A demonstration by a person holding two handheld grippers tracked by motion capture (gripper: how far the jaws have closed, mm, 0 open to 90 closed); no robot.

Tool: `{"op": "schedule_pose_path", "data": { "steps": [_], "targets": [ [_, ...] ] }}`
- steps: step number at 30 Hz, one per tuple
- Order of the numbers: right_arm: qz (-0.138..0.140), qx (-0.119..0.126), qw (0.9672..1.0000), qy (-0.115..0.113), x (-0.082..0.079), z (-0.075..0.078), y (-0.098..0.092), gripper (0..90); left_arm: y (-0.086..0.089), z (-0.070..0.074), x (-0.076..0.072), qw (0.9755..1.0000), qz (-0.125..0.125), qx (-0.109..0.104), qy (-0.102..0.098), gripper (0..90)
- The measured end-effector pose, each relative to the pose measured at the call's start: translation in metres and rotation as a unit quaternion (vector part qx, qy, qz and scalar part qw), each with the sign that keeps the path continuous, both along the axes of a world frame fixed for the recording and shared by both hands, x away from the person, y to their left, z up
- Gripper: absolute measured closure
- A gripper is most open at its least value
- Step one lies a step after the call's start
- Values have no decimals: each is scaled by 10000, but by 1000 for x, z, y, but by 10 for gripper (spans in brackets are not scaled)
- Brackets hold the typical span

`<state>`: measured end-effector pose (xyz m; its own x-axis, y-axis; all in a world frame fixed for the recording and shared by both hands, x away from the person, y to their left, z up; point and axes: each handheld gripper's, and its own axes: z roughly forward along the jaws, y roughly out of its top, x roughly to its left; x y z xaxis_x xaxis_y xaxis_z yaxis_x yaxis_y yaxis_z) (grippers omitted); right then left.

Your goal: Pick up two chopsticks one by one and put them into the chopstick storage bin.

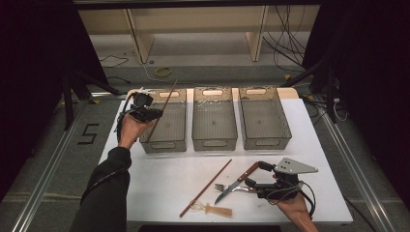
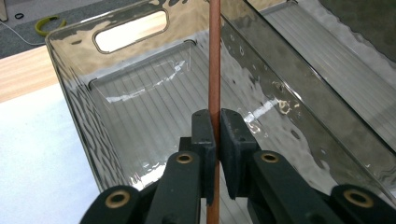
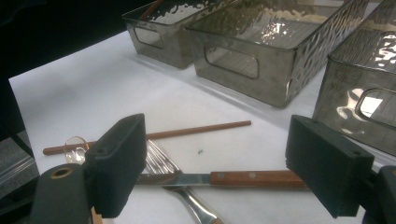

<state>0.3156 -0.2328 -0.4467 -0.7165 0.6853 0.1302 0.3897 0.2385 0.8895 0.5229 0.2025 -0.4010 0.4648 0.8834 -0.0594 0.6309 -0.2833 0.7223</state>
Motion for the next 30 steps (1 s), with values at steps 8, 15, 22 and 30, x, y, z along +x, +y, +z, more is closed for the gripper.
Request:
{"op": "schedule_pose_path", "data": {
  "steps": [8, 15, 22, 30],
  "targets": [
    [4, 0, 10000, 2, 0, 0, 0, 216, 2, -13, 2, 9999, 39, 26, 150, 835],
    [7, 6, 10000, 10, 0, 0, 0, 216, 5, -18, 4, 9995, 194, -13, 257, 707],
    [3, 14, 10000, 0, 0, 0, -1, 215, 4, -11, 0, 9989, 180, -173, 406, 482],
    [-9, 1, 10000, 5, 0, 0, 0, 215, -6, 9, -35, 9977, -188, -504, 401, 366]
  ]
}}
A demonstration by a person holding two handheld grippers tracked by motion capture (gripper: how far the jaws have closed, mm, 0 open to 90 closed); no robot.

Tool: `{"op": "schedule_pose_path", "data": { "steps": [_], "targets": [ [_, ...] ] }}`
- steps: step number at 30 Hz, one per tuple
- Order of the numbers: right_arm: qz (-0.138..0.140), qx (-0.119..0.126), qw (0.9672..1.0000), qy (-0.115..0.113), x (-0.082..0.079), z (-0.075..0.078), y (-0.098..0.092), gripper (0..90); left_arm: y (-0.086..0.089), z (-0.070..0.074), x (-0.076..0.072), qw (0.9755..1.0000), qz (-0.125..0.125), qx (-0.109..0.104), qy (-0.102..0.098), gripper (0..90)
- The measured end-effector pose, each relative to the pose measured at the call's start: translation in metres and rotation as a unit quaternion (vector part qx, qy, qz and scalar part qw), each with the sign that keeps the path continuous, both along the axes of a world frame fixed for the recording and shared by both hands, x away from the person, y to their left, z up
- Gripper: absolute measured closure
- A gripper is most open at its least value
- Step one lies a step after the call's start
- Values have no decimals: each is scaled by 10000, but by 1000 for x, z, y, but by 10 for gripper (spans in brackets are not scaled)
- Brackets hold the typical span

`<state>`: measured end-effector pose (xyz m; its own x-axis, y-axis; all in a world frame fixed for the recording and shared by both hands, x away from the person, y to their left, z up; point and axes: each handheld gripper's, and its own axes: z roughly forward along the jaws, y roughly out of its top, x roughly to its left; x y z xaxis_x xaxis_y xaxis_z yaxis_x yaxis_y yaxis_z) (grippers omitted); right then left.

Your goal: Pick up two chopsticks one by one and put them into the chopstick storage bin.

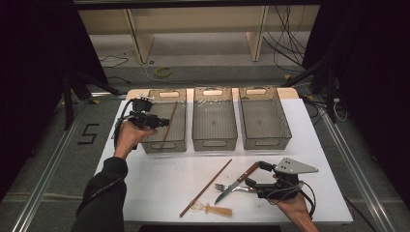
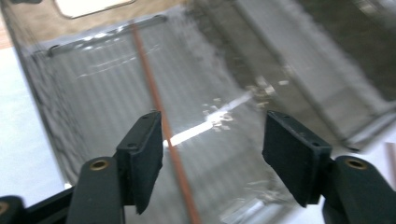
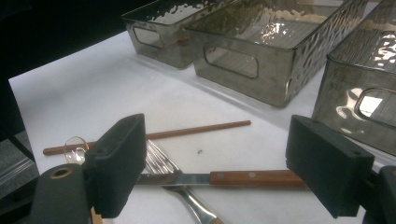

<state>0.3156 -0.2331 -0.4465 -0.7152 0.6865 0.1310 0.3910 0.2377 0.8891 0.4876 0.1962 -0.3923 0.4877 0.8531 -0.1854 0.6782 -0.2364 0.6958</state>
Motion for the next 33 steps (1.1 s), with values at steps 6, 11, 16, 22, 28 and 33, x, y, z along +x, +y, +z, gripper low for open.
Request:
{"op": "schedule_pose_path", "data": {
  "steps": [6, 11, 16, 22, 28, 33],
  "targets": [
    [-11, -2, 10000, 4, 0, 0, 0, 214, -16, 6, -34, 9994, -335, -1, 19, 316],
    [-14, -9, 10000, -2, -1, 0, 0, 214, -22, 3, -57, 9984, -566, 8, 64, 292],
    [-7, -21, 10000, -7, -1, 1, 1, 214, -35, -8, -73, 9971, -743, 123, 144, 270],
    [-9, -24, 10000, -25, -1, 1, 1, 211, -41, -23, -86, 9960, -804, 228, 330, 247],
    [-10, -42, 10000, -11, -1, 1, 1, 210, -59, -34, -95, 9938, -988, 324, 386, 234],
    [-19, -28, 10000, -24, -1, 1, 0, 210, -75, -46, -101, 9894, -1246, 531, 532, 226]
  ]
}}
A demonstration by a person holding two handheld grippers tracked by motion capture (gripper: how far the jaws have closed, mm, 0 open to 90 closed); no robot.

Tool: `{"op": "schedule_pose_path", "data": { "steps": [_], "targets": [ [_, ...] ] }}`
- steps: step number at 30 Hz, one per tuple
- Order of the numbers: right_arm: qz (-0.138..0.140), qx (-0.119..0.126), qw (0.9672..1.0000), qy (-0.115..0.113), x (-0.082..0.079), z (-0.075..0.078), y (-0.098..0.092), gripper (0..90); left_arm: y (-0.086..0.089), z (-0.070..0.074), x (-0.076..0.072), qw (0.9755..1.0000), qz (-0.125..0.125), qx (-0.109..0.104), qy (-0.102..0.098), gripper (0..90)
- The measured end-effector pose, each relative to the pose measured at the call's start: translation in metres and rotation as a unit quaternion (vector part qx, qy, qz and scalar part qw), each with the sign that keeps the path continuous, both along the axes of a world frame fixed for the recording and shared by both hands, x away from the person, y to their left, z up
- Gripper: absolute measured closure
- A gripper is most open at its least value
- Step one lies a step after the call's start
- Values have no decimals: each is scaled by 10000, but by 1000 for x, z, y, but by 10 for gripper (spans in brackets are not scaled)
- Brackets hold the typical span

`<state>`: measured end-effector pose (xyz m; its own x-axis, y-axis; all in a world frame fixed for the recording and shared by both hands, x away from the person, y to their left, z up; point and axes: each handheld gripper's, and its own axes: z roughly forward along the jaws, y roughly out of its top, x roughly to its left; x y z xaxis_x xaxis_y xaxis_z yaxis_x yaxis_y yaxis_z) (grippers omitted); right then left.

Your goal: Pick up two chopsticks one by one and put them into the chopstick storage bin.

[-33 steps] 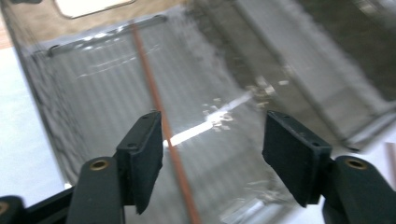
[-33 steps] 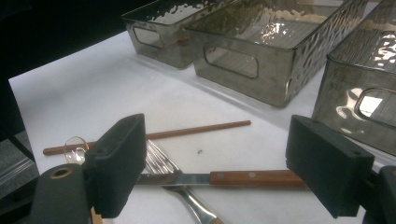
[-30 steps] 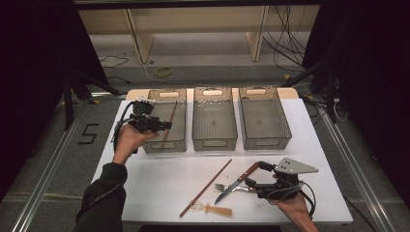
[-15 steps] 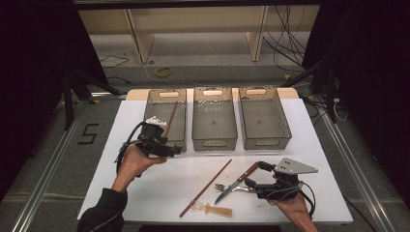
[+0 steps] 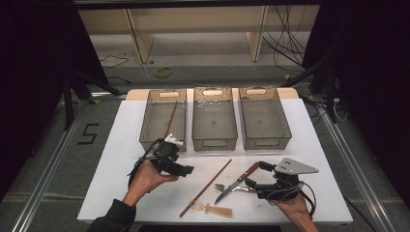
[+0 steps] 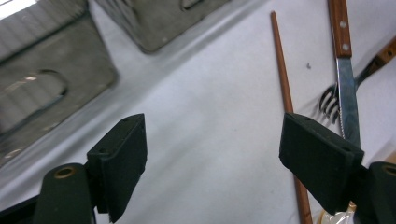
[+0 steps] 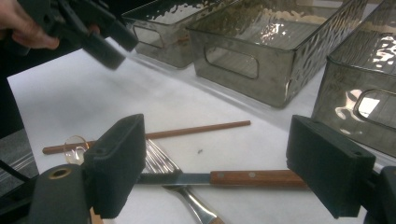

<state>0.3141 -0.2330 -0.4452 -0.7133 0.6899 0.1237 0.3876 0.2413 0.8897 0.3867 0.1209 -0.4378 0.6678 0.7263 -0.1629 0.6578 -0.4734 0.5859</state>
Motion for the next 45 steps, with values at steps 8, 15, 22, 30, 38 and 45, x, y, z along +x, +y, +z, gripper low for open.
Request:
{"op": "schedule_pose_path", "data": {
  "steps": [8, 15, 22, 30, 38, 45],
  "targets": [
    [12, -5, 10000, 7, 0, 0, 0, 210, -16, -13, -5, 9991, -201, 311, 183, 235],
    [22, -10, 10000, 14, 0, 0, 0, 210, -26, -21, -9, 9981, -286, 460, 293, 239],
    [19, -19, 10000, 11, 0, -1, 0, 210, -32, -23, -12, 9978, -345, 490, 284, 248],
    [27, -19, 10000, 11, 0, 0, 0, 210, -39, -23, -16, 9973, -440, 501, 297, 268],
    [32, -18, 10000, 15, 0, 0, 1, 210, -45, -25, -18, 9963, -565, 581, 295, 304],
    [34, -27, 10000, 25, 0, -1, 1, 211, -51, -29, -21, 9952, -634, 655, 358, 335]
  ]
}}
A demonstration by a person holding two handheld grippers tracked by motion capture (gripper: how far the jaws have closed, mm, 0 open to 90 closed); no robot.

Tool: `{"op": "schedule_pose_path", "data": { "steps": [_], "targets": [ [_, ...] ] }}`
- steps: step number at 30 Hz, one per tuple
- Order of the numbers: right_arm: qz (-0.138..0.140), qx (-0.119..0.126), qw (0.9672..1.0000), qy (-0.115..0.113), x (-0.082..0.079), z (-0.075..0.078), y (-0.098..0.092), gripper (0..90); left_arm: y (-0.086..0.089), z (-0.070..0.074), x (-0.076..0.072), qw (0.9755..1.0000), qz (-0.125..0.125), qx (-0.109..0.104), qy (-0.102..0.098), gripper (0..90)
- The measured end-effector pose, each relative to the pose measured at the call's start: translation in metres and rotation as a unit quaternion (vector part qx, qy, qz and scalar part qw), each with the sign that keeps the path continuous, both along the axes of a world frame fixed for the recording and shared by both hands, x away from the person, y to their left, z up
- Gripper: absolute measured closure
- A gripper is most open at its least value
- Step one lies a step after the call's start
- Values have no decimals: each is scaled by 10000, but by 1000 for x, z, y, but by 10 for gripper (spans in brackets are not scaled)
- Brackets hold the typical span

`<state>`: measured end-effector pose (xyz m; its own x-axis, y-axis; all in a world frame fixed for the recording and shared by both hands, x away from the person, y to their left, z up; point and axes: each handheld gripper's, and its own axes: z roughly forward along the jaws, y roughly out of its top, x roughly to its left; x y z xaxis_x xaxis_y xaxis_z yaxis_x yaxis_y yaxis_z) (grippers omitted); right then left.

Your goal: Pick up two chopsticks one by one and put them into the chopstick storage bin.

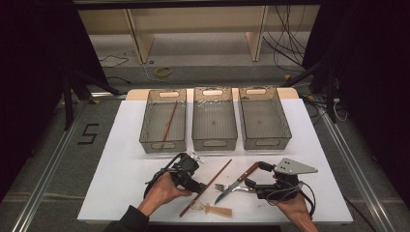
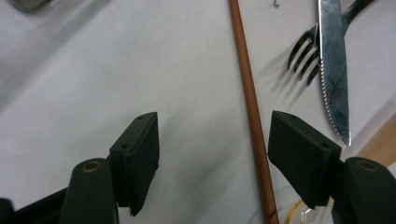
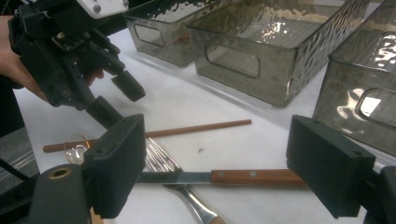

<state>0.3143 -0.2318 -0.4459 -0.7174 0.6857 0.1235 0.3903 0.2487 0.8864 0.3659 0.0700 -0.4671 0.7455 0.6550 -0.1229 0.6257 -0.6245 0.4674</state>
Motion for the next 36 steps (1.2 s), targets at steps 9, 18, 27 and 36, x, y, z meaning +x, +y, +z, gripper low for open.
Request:
{"op": "schedule_pose_path", "data": {
  "steps": [9, 18, 27, 36],
  "targets": [
    [9, -1, 10000, -4, 0, 0, 0, 211, -9, -7, -3, 9999, -110, 127, 28, 411],
    [7, -9, 10000, 5, 0, 0, 0, 212, -12, -6, -5, 9988, -282, 396, -102, 510],
    [4, 0, 10000, 11, 0, 0, 0, 212, -10, -6, -6, 9980, -367, 471, -191, 608],
    [14, -3, 10000, 25, 0, -1, 1, 214, -9, -4, -2, 9973, -434, 592, -98, 748]
  ]
}}
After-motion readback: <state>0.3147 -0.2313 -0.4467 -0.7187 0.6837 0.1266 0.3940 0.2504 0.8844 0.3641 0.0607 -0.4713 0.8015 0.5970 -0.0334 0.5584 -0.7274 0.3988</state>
